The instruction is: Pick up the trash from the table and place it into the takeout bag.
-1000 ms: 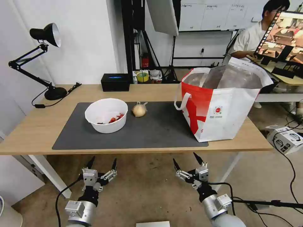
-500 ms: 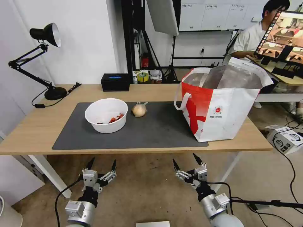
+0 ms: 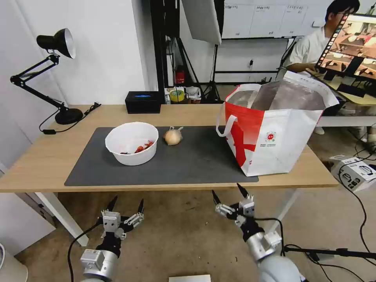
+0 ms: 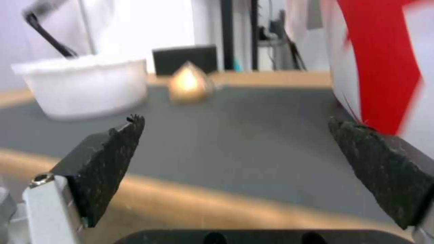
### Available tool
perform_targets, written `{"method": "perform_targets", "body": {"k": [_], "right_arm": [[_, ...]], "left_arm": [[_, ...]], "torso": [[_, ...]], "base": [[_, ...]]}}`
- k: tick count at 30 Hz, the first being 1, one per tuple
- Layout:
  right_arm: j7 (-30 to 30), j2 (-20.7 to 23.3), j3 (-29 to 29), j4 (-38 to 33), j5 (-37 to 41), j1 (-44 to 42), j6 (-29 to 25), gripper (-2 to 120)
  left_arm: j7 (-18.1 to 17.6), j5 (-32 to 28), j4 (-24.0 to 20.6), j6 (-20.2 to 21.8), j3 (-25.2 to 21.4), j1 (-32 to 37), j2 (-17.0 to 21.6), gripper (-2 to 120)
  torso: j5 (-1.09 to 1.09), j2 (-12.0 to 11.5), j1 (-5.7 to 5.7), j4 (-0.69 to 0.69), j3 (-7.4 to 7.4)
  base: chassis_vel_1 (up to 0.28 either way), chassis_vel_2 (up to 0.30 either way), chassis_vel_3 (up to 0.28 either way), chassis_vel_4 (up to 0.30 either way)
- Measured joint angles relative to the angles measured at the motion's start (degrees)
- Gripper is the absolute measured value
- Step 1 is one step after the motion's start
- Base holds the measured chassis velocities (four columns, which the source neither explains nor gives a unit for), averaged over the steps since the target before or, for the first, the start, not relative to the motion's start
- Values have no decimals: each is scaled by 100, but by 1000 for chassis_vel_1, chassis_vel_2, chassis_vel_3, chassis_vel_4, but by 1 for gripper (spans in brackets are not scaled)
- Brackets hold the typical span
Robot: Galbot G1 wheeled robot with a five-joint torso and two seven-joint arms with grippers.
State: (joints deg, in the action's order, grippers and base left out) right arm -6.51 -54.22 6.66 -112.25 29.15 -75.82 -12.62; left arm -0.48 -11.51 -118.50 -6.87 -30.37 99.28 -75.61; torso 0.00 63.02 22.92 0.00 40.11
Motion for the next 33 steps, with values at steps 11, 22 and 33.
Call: {"method": "perform_targets", "body": {"k": [11,22,33], "right_arm": [[316,380,-467,159,1361,1706,744,100],[283,27,-1519,1130,1910,3450,1312,100],[206,-800,-2179,2571,2169,4935,2057,100]], "left_arm": [[-15,-74,17,23,0,-24,-6,100],[-38,-58,10,33,-23,-9,-117,100],[-49,-1,21,33,-74,42,-205,100]], "torso": [[1,0,1,0,0],[1,0,1,0,1],[-2,0,1,1,0]], "base": [[0,0,0,0],[0,0,0,0],[0,0,0,0]]}}
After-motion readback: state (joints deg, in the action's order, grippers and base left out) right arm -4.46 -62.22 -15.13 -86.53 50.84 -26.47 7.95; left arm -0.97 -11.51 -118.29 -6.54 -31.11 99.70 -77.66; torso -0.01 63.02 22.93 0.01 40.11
